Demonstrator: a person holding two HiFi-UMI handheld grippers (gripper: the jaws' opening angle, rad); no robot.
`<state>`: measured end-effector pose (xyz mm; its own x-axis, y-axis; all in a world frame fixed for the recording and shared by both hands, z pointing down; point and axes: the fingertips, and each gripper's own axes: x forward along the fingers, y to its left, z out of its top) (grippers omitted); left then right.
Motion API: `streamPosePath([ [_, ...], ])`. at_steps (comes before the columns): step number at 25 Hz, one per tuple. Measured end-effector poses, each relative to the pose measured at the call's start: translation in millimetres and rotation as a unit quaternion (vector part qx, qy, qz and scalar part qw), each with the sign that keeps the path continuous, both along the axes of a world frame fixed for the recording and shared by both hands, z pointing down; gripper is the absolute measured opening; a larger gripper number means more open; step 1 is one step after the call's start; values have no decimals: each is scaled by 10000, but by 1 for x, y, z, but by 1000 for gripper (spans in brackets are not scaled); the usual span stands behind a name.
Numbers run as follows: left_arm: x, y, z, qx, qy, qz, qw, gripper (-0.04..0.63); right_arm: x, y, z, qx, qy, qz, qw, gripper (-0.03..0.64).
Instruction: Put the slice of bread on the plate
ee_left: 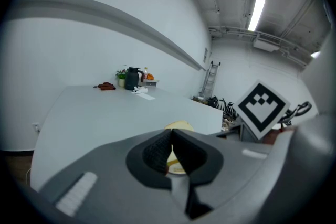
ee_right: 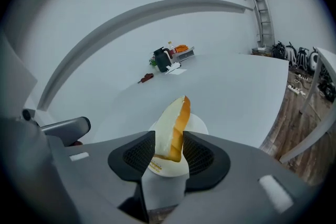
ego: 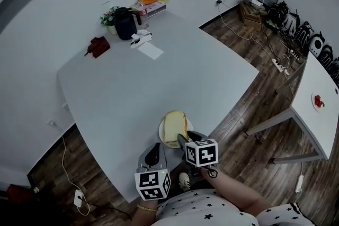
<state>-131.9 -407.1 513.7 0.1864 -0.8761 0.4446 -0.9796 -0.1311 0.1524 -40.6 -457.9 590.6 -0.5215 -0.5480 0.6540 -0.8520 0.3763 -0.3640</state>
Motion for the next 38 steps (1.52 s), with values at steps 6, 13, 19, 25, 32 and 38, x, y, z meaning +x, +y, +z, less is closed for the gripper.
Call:
streamPosePath([
  [6,4,2,1,-13,-3,38,10000,9,6,3,-9,432,299,-43,9986,179],
  [13,10,6,-5,44,-39,120,9999,9,3,19,-46,996,352,-369,9937,178],
  [19,15,11,-12,133,-70,149,9998,9,0,45,-80,1708,503,-796,9808,85],
  [25,16,17,-16,192,-88,159,9997,9,-5,67,-87,1768,368,-1032,9781,0],
  [32,20,22,-18,208,-105,168,9996,9,3,68,-90,1824,368,-892,9785,-2],
  [38,27,25,-22,278,-116,196,9994,9,8,71,-90,1834,329,-881,9785,-2],
])
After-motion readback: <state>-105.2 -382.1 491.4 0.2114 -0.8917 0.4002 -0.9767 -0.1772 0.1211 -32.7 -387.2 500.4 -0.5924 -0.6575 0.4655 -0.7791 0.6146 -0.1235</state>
